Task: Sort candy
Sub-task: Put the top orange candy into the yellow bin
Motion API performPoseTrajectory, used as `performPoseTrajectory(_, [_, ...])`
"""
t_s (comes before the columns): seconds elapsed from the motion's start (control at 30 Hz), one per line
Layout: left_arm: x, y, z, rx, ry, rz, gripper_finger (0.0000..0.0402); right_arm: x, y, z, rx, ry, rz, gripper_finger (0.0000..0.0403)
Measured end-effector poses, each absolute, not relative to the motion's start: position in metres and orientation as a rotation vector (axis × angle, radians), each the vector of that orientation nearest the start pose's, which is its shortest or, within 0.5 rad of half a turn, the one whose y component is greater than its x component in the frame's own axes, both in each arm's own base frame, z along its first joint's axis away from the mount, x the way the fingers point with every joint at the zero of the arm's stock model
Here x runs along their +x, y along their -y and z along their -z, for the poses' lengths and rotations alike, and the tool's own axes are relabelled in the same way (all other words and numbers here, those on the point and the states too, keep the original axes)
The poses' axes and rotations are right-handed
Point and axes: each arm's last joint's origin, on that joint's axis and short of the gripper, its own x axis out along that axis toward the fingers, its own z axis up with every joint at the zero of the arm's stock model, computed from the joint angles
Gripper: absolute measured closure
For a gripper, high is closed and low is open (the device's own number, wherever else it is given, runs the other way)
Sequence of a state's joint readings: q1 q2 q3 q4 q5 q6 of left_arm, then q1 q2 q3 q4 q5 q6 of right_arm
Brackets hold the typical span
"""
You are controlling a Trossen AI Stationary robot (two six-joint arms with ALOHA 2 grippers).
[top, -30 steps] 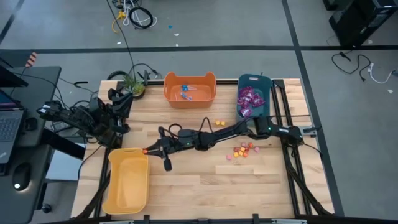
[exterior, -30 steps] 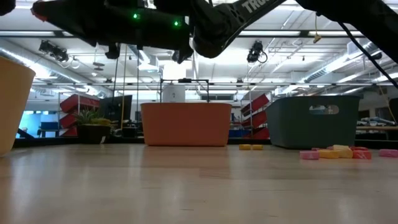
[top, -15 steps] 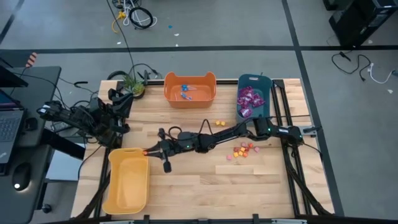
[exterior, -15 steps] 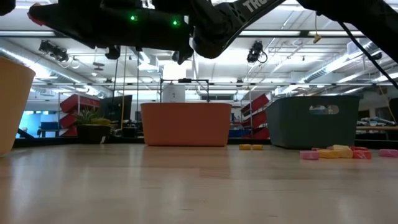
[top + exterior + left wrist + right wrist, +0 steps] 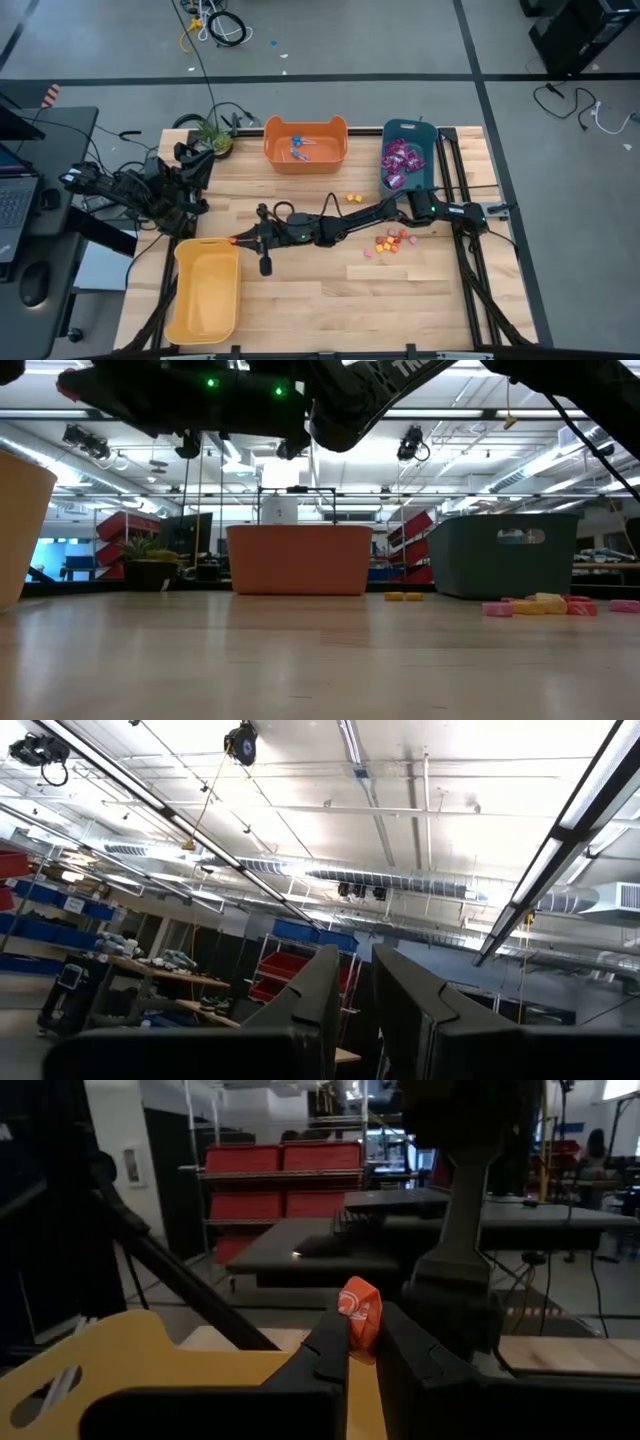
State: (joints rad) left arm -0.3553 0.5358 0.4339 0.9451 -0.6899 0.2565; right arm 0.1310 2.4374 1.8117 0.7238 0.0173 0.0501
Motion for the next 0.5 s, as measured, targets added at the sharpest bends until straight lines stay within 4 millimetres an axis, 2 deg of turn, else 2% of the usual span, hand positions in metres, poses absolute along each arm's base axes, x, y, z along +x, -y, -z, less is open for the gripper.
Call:
performPoseTrajectory(0.2, [0.103, 0.018, -0.34, -0.18, 0.683, -0.403, 0.0335, 0.549, -0.078, -0.198, 0.002, 0.094, -0.138, 0.0376])
performPoseTrajectory(0.37, [0.103, 0.018, -0.34, -0.18, 0.684, -0.403, 0.0335, 0.548, -0.088, -0.198, -0.031, 0.096, -0.16, 0.0376])
performPoseTrajectory(0.5, [0.103, 0.018, -0.34, -0.18, 0.683, -0.403, 0.0335, 0.546, -0.094, -0.203, -0.042, 0.15, -0.186, 0.0376])
